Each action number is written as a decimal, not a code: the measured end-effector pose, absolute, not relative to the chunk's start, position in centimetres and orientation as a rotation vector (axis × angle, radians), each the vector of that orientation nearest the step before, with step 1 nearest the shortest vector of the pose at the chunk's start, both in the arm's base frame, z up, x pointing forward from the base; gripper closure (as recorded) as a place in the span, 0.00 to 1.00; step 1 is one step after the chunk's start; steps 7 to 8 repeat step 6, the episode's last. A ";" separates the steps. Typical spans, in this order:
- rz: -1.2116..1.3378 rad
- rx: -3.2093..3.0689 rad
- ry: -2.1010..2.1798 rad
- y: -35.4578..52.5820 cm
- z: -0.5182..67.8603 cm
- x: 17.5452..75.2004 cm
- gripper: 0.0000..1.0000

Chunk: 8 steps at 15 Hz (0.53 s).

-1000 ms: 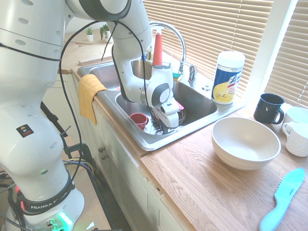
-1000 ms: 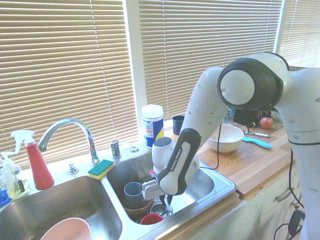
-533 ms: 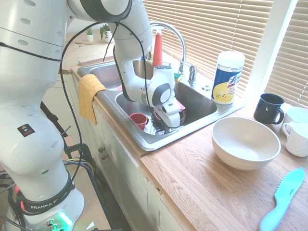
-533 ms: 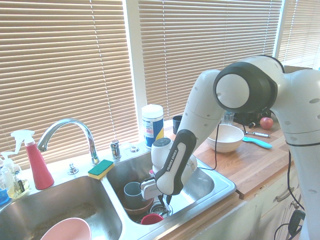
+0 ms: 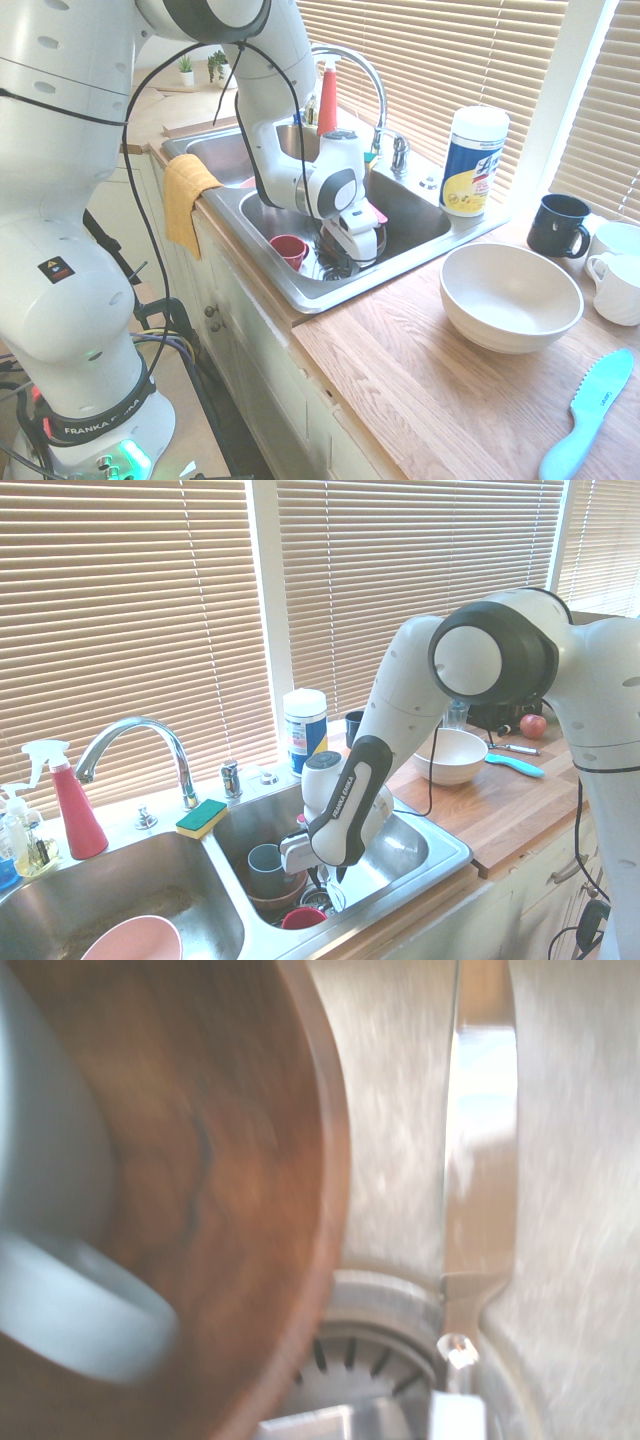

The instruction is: Put the knife into the sink

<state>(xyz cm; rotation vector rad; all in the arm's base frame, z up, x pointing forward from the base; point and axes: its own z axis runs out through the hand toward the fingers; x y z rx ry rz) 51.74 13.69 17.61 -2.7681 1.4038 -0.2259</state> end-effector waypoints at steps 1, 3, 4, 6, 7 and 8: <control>-0.241 -2.773 1.381 13.7 19.1 52.0 0.00; -0.241 -2.821 1.299 13.6 22.5 52.2 0.00; -0.219 -2.842 1.243 13.5 24.4 52.2 0.00; -0.184 -2.861 1.153 12.8 28.2 52.1 0.00; -0.184 -2.861 1.153 12.8 28.2 52.1 0.00; -0.184 -2.861 1.153 12.8 28.2 52.1 0.00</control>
